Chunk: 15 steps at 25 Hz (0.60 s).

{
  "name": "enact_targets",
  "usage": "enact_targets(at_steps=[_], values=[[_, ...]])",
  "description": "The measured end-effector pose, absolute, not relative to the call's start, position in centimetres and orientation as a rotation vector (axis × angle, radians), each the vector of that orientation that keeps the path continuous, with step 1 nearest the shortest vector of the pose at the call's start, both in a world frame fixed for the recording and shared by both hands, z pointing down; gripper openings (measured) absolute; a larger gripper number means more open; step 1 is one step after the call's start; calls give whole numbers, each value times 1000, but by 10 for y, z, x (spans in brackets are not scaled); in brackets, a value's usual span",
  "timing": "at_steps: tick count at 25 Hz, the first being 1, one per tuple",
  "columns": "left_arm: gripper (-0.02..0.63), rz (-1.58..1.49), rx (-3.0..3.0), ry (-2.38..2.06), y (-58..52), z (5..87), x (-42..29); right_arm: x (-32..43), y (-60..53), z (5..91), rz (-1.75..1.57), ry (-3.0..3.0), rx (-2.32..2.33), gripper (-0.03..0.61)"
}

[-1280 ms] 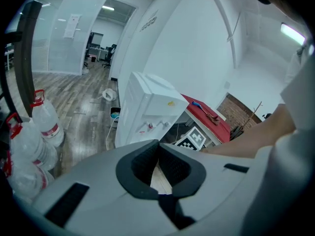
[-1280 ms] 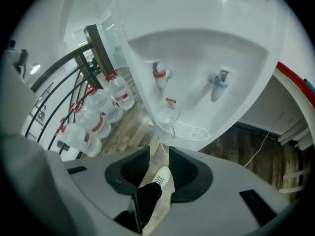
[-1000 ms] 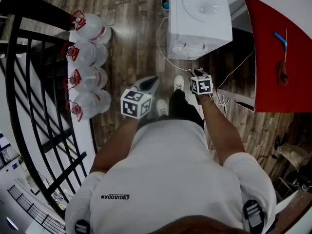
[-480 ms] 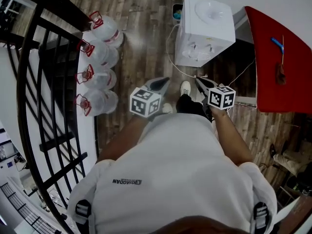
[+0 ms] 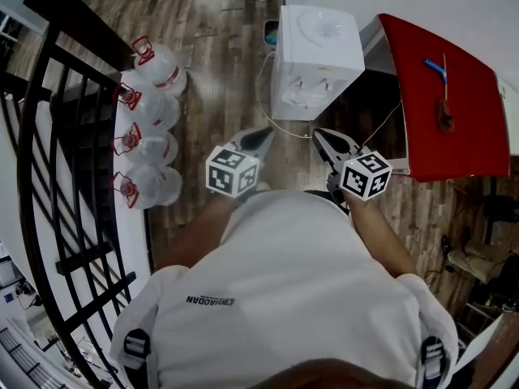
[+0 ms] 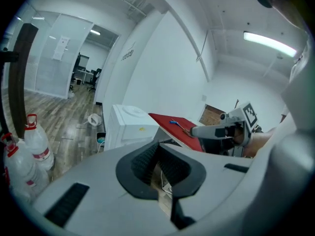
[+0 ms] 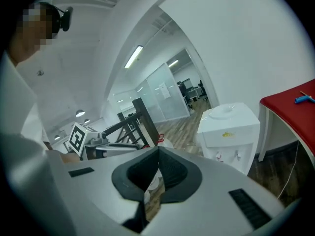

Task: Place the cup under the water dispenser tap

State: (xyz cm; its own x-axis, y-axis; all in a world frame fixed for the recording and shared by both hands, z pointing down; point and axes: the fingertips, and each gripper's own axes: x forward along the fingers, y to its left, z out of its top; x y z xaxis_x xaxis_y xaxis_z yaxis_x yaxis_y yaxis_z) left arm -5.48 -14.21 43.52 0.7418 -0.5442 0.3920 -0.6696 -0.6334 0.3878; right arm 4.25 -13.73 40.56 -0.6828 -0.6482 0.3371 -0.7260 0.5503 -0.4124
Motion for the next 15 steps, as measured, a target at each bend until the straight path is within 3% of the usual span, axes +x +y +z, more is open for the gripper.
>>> enact_targets(at_steps=[15], values=[[-3, 226, 2417, -1053, -101, 398, 13, 124, -69, 374, 713, -2688, 1102, 21]])
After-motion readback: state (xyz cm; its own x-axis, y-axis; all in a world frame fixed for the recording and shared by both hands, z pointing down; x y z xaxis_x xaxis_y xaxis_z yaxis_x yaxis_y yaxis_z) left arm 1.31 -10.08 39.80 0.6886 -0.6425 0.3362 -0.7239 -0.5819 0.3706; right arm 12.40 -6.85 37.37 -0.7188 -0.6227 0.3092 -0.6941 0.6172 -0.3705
